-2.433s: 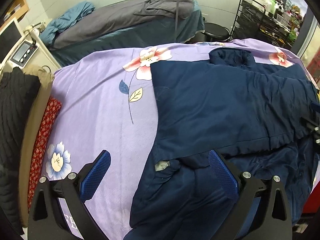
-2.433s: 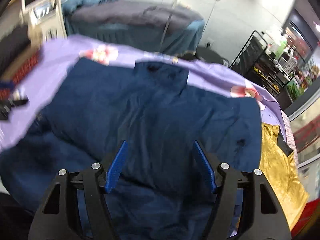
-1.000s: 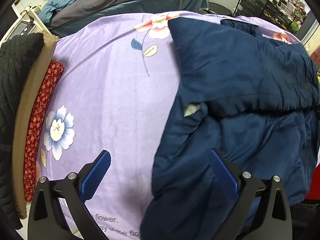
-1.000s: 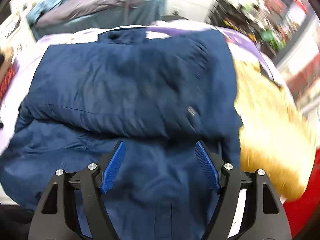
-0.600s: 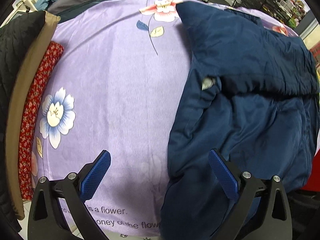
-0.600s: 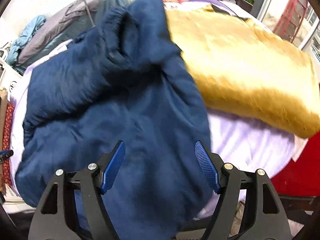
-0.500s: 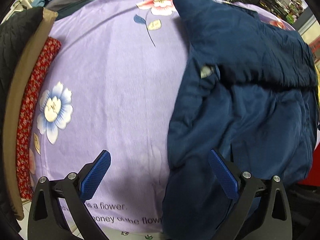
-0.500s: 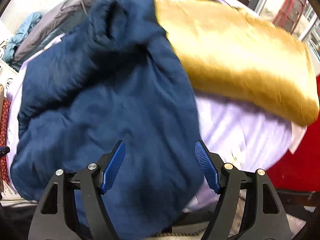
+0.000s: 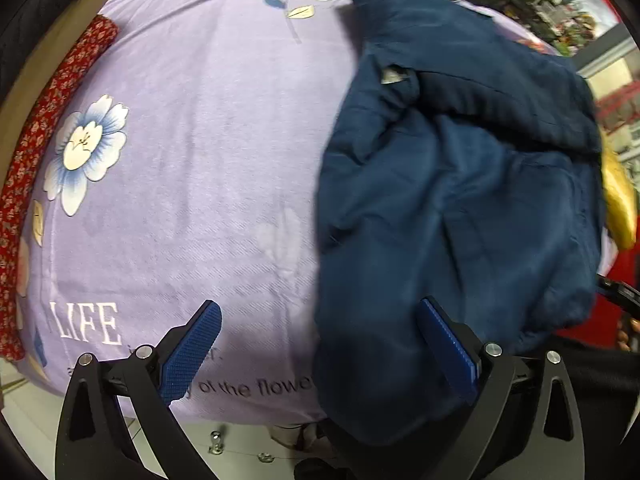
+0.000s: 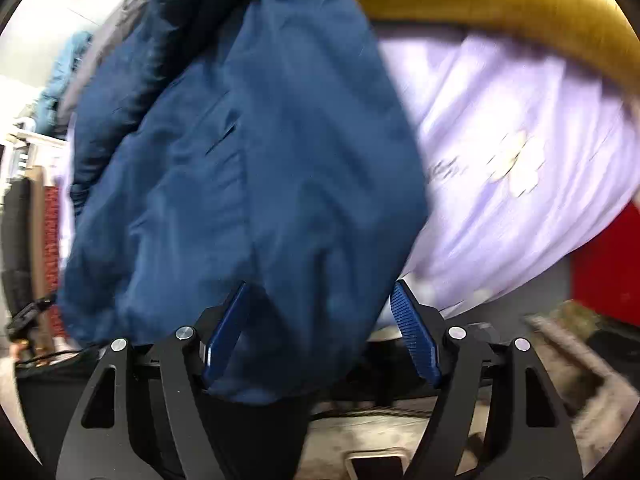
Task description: Fold large clothes
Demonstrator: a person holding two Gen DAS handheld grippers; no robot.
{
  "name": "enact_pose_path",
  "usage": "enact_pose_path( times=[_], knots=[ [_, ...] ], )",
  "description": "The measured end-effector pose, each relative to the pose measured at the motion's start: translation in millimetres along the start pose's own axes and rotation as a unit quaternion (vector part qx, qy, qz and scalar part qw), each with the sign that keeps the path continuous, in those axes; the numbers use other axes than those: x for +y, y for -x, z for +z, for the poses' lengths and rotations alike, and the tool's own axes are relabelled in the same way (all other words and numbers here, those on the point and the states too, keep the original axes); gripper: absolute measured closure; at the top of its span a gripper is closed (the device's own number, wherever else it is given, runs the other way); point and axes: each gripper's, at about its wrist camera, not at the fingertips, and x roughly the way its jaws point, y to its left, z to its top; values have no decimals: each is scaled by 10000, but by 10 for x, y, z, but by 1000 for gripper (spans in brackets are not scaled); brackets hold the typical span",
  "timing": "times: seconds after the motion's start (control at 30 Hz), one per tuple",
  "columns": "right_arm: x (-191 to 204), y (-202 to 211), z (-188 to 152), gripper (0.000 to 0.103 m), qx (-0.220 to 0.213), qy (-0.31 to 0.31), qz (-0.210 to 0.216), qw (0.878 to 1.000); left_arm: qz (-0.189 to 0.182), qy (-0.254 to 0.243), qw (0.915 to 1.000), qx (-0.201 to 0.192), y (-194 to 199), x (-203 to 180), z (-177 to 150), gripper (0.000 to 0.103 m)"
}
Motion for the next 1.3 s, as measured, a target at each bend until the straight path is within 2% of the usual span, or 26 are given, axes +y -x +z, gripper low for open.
enact_pose_path(
  times=[0.1, 0.2, 0.3, 0.33, 0.37, 0.4, 0.43, 0.5, 0.53, 0.63, 0.73, 0.8, 0.87, 0.93, 1.0, 1.13, 1.23, 1.3],
  knots=[
    [-160, -133, -132, 31, -16, -361, 421, 9985, -296, -244, 9992, 89, 25, -56, -148, 7],
    [-365, -262, -185, 31, 2, -917, 866, 9920, -562, -382, 9976, 135, 13, -114, -288, 7],
    [-429, -325, -171, 31, -7, -1196, 1095, 9868, -493, -306, 9982, 118, -139, -199, -302, 7],
    [-412, -346, -162, 37, 3, -1204, 1089, 9867, -473, -298, 9983, 155, -202, -227, -294, 7],
    [-371, -352, -148, 45, 27, -1138, 1067, 9878, -426, -366, 9982, 190, -257, -273, -279, 14],
    [-318, -335, -137, 65, 44, -1025, 1029, 9894, -403, -478, 9978, 200, -282, -323, -251, 23],
    [-282, -301, -116, 77, 48, -923, 1008, 9906, -449, -576, 9971, 216, -293, -387, -217, 47],
    [-165, -171, -22, 86, 10, -757, 988, 9922, -381, -583, 9974, 205, -268, -496, -103, 58],
    [-103, -73, 28, 88, -81, -707, 1094, 9914, -354, -647, 9973, 29, -193, -563, -12, 65],
    [47, 361, 331, 91, -612, -660, 1610, 9828, -391, -559, 9975, -199, -53, -586, 232, 71],
    [250, 620, 693, 92, -957, -518, 1961, 9745, -388, -299, 9982, -357, -29, -536, 568, 72],
    [397, 590, 889, 92, -894, -341, 2025, 9746, -401, 101, 9986, -332, -132, -424, 802, 72],
    [584, 421, 1060, 92, -794, -67, 1726, 9818, -431, 315, 9984, -200, -293, -325, 963, 72],
    [626, 206, 1099, 92, -551, -199, 1655, 9845, -420, 345, 9985, -18, -422, -321, 1045, 72],
    [634, 64, 1095, 91, -426, -407, 1583, 9856, -416, 300, 9987, -10, -398, -340, 1038, 70],
    [718, 19, 1131, 92, -471, -487, 1639, 9841, -737, 435, 9963, -13, -235, -260, 883, 56],
    [654, 16, 1126, 91, -403, -500, 1660, 9840, -1023, 431, 9938, 17, -123, -168, 626, 44],
    [595, 3, 1130, 92, -371, -530, 1617, 9847, -1008, 302, 9944, 64, -95, -169, 457, 35]
  ],
)
